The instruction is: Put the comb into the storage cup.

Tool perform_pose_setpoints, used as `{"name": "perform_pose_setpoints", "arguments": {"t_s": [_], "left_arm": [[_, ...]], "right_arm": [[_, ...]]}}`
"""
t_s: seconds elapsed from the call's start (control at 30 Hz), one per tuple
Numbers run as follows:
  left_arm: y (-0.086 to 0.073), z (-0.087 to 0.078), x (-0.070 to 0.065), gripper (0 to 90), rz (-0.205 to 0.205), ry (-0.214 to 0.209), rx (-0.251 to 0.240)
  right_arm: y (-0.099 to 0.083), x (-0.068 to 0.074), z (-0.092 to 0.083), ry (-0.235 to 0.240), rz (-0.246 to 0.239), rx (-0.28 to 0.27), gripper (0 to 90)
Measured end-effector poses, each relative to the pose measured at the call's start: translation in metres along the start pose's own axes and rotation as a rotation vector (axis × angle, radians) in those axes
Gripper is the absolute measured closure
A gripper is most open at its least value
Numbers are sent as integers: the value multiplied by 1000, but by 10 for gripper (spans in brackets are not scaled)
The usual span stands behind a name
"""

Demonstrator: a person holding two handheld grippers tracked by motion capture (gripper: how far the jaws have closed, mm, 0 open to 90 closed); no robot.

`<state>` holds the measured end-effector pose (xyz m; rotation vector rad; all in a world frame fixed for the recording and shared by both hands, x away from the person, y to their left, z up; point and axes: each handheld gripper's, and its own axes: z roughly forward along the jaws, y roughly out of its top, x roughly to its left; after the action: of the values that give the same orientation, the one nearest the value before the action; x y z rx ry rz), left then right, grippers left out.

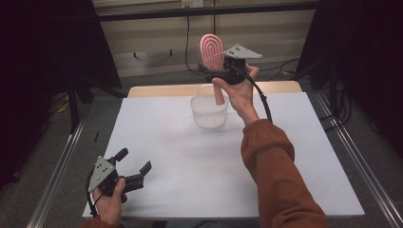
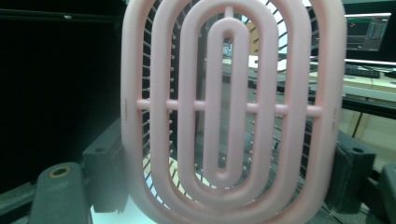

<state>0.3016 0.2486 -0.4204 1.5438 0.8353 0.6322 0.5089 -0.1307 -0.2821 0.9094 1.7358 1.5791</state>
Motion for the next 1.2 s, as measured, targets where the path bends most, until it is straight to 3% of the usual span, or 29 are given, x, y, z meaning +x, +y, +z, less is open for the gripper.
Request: {"name": "perform_pose_setpoints", "arguments": {"t_s": [0.83,1.2], "left_arm": [[0,0,0,23,9,-7,10],[-1,1,0,23,11,-10,12]], "right_arm": [[-26,-6,19,-28,-33,20,191],[-39,-9,23,-37,-21,25,191]]}}
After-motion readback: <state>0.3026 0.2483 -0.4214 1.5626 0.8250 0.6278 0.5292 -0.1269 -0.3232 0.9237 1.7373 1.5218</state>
